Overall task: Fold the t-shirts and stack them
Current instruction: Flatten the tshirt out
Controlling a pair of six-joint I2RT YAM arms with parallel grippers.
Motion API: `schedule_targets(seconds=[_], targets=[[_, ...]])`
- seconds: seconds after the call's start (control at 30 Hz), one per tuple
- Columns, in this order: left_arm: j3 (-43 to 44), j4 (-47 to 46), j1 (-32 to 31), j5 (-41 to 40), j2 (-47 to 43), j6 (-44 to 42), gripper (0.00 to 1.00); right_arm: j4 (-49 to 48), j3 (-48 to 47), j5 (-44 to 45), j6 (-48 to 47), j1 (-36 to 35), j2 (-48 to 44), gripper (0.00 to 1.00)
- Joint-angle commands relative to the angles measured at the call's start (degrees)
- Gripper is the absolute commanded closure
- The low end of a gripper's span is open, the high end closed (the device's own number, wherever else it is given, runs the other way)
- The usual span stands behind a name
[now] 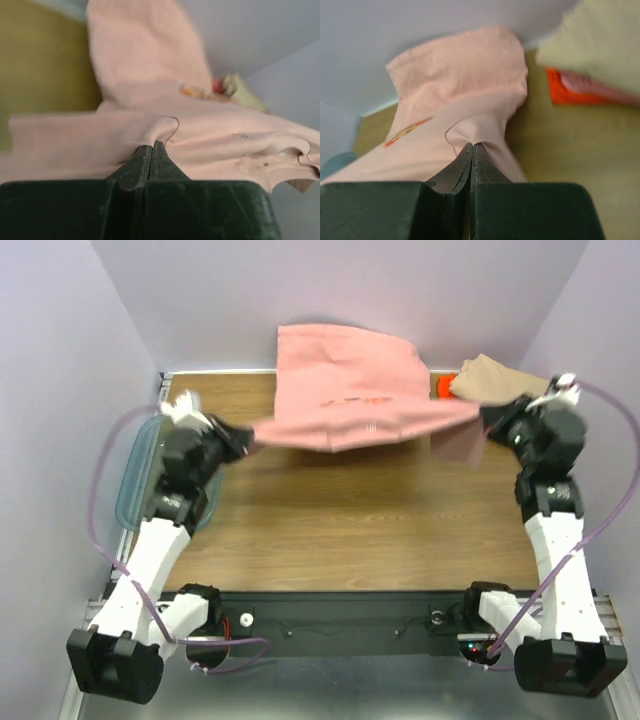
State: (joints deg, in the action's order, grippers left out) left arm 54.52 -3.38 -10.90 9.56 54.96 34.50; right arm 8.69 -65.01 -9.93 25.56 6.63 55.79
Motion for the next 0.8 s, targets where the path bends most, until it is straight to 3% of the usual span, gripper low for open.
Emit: schedule_targets(seconds=[0.0, 0.03, 0.07, 0.13, 0.2, 0.23, 0.27, 0.3, 0.33, 0.37, 0.5, 0.6, 0.77], targets=[[-17.2, -6.6, -2.3, -1.8, -5.6, 8.9, 0.97, 0.4, 17.0, 6.6, 4.8, 0.0, -11.4, 0.99], [-23.2, -5.9, -4.5, -1.8, -7.7, 10.0, 0.81, 1.4, 24.2, 7.3, 6.4, 0.0, -13.8, 0.99], [-25.9, -5.7, -5.7, -1.7, -8.8, 10.8, 0.78, 2.8, 28.1, 7.3, 8.4, 0.0, -15.6, 0.97], [-31.7, -3.4, -8.4, -3.4, -10.6, 12.9, 0.73, 9.0, 34.8, 7.6, 12.2, 0.0, -19.7, 0.77], [-34.0, 0.9, -11.5, -4.5, -13.3, 15.6, 0.56, 16.4, 35.5, 9.6, 11.9, 0.1, -20.6, 0.71], [-35.1, 3.3, -12.2, -5.2, -15.6, 16.5, 0.49, 19.1, 34.4, 12.2, 11.6, 0.1, -20.8, 0.48], [-35.4, 4.9, -13.4, -5.9, -17.0, 17.0, 0.45, 23.3, 33.5, 13.0, 12.1, 0.0, -20.7, 0.37], [-35.8, 6.1, -13.5, -6.1, -18.5, 18.0, 0.34, 24.3, 32.6, 13.2, 12.5, 0.0, -20.7, 0.28], [-35.5, 8.5, -13.8, -6.0, -20.9, 18.2, 0.07, 26.3, 30.9, 13.2, 13.5, 0.0, -20.6, 0.07], [-35.0, 9.4, -13.8, -6.0, -22.1, 18.2, 0.06, 26.3, 30.0, 13.9, 13.5, 0.0, -20.6, 0.0], [-31.0, 11.7, -14.1, -7.3, -25.4, 17.5, 0.03, 27.7, 26.6, 15.3, 15.0, 0.0, -21.2, 0.0], [-28.1, 11.8, -14.1, -11.0, -23.4, 15.7, 0.02, 26.1, 24.6, 11.4, 11.7, 0.0, -20.8, 0.0], [-22.1, 3.7, -14.2, -7.7, -9.0, 11.3, 0.01, 19.0, 26.9, -3.8, 9.1, 0.0, -16.4, 0.0]])
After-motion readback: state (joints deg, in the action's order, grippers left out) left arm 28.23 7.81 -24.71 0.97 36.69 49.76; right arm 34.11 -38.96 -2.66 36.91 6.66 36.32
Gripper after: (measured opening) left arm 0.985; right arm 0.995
